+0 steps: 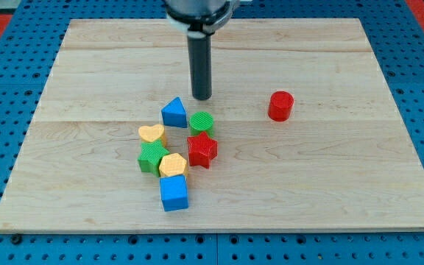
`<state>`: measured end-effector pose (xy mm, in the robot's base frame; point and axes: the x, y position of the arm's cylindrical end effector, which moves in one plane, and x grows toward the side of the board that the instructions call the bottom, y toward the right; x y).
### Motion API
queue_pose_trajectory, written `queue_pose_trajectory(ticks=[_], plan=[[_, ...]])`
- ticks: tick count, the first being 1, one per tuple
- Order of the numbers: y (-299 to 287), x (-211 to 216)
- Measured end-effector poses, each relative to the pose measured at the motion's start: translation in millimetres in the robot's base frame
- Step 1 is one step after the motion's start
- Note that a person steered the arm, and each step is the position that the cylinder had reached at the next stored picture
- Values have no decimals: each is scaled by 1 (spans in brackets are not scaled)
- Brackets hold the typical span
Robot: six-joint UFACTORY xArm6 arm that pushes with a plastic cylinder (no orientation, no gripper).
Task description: Move the red circle to the top right of the red star
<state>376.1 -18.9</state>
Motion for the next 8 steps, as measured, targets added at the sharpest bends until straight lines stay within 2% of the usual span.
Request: queue_pose_trajectory(ticks=[1, 2, 3, 4, 5, 6, 7, 8], plan=[[-55, 3], [-51, 38], [-36, 52], [-36, 51], [-23, 13], [46, -26], [160, -18], [198, 30]])
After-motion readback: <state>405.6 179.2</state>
